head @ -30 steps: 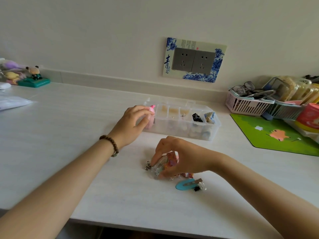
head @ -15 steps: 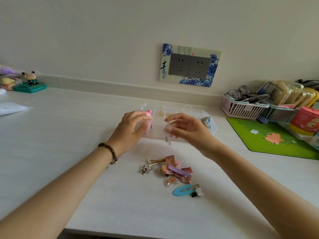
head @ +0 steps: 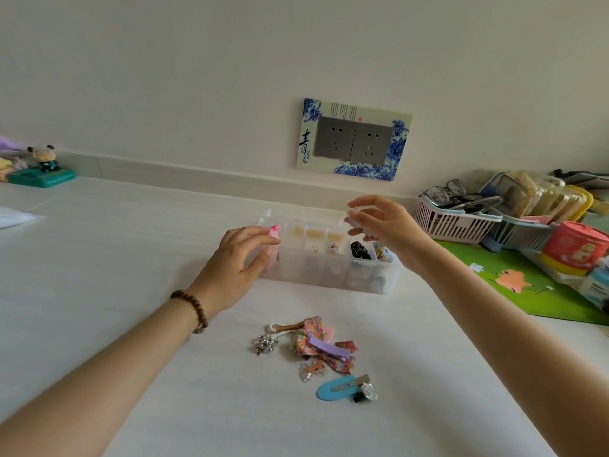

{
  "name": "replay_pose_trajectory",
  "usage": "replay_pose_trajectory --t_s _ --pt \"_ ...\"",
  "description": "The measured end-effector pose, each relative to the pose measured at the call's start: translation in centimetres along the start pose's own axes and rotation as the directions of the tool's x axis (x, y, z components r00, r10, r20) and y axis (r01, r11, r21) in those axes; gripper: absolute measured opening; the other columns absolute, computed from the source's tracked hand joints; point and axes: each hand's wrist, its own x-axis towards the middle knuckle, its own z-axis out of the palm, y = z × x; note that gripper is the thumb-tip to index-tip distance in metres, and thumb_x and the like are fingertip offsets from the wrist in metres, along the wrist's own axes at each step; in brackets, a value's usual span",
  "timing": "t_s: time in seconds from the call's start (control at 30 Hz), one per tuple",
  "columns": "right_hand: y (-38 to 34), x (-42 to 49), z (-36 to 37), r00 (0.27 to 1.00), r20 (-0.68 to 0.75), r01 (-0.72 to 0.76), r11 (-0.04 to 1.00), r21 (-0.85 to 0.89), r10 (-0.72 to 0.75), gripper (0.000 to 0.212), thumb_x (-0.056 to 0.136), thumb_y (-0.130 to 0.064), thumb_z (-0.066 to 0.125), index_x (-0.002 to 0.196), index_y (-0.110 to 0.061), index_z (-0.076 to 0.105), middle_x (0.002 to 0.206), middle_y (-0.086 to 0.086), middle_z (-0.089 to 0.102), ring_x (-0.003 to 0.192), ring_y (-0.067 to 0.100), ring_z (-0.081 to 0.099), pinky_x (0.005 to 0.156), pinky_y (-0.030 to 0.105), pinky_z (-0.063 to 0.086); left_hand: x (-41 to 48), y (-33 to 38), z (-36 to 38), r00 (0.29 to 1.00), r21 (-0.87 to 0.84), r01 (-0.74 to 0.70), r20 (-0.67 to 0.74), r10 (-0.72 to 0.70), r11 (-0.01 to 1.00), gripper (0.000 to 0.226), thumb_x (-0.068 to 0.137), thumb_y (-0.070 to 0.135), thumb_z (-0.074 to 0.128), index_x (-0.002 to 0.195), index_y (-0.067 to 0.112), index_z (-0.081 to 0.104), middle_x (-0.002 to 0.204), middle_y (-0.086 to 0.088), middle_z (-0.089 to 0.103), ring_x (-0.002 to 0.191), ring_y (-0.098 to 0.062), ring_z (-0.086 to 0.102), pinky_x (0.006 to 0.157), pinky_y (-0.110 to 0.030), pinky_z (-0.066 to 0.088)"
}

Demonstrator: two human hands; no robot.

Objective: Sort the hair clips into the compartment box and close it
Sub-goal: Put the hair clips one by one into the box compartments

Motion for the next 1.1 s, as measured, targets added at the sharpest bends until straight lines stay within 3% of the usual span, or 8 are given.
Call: replay_pose_trajectory --t_s 0.17,0.3,0.43,0.67,0.73,0.87,0.97,1.1 --pt "0.5 0.6 -0.2 1.0 -0.018 0.022 0.998 -0.066 -0.024 0.025 0.074 -0.02 0.077 0.092 -0.008 0.065 0.077 0.002 0.069 0.055 0.006 0.056 0.049 0.014 0.044 0.0 -0.1 0.0 1.0 0.01 -0.006 0.001 0.006 1.0 0.024 0.092 0.021 0.047 0.111 0.024 0.06 0.121 0.01 0.049 0.116 -0.005 0.034 0.097 -0.007 0.018" --pt "0.3 1.3 -0.7 0.98 0.2 0.044 0.963 -0.267 0.011 0.019 0.076 -0.017 0.075 0.094 -0.019 0.072 0.088 0.002 0.073 0.066 -0.001 0.063 0.059 0.006 0.046 0.0 -0.2 0.0 1.0 0.011 -0.008 0.005 0.008 1.0 0.025 0.091 0.021 0.047 0.112 0.025 0.06 0.121 0.012 0.048 0.116 -0.004 0.033 0.094 0.001 0.013" --pt "0.2 2.4 -1.0 0.951 0.302 0.018 0.967 -0.254 0.061 0.015 0.079 -0.014 0.071 0.093 -0.015 0.064 0.094 0.004 0.074 0.076 0.009 0.065 0.064 0.016 0.049 0.0 -0.2 0.0 1.0 0.007 -0.003 0.007 0.003 1.0 0.025 0.091 0.02 0.048 0.112 0.025 0.06 0.121 0.012 0.048 0.117 -0.004 0.033 0.094 0.001 0.014" --pt "1.0 2.7 0.2 0.976 0.064 0.216 0.908 -0.358 -0.207 0.016 0.081 -0.013 0.07 0.097 -0.009 0.07 0.098 0.006 0.073 0.082 0.014 0.066 0.077 0.018 0.053 0.1 -0.2 0.0 1.0 0.012 -0.001 0.002 0.001 1.0 0.025 0.091 0.023 0.048 0.112 0.026 0.06 0.121 0.013 0.048 0.117 -0.003 0.033 0.094 0.001 0.013" --pt "1.2 2.1 0.3 0.965 0.076 0.259 0.854 -0.452 -0.253 0.015 0.085 -0.022 0.065 0.096 -0.015 0.073 0.098 0.002 0.074 0.081 0.012 0.065 0.078 0.023 0.052 0.1 -0.3 0.0 1.0 0.013 -0.001 0.005 0.001 1.0 0.024 0.091 0.023 0.048 0.112 0.027 0.06 0.121 0.013 0.048 0.118 -0.003 0.033 0.094 0.001 0.013" --pt "2.2 0.7 0.7 0.965 0.189 0.26 0.767 -0.586 -0.183 0.033 0.094 -0.039 0.046 0.096 -0.021 0.074 0.104 -0.004 0.071 0.072 -0.003 0.062 0.067 0.012 0.045 0.1 -0.4 0.1 1.0 0.017 -0.01 0.003 0.01 1.0 0.024 0.091 0.024 0.048 0.112 0.026 0.061 0.123 0.01 0.051 0.119 -0.007 0.035 0.1 -0.011 0.02" --pt "3.0 0.1 0.8 0.956 0.231 0.286 0.727 -0.624 -0.179 0.04 0.098 -0.039 0.035 0.104 -0.021 0.07 0.112 -0.001 0.07 0.106 0.02 0.057 0.09 0.017 0.03 0.1 -0.2 0.1 1.0 0.028 -0.019 0.001 0.019 0.999 0.025 0.091 0.024 0.049 0.112 0.024 0.061 0.123 0.007 0.052 0.119 -0.009 0.036 0.101 -0.015 0.021" --pt "2.9 -0.1 0.5 0.943 0.143 0.327 0.742 -0.586 -0.302 0.046 0.097 -0.04 0.032 0.093 -0.018 0.073 0.106 -0.001 0.071 0.106 0.016 0.059 0.113 0.039 0.023 0.1 -0.1 0.0 1.0 0.025 -0.012 0.005 0.012 1.0 0.025 0.091 0.024 0.048 0.113 0.023 0.06 0.124 0.007 0.052 0.12 -0.008 0.035 0.101 -0.016 0.021"
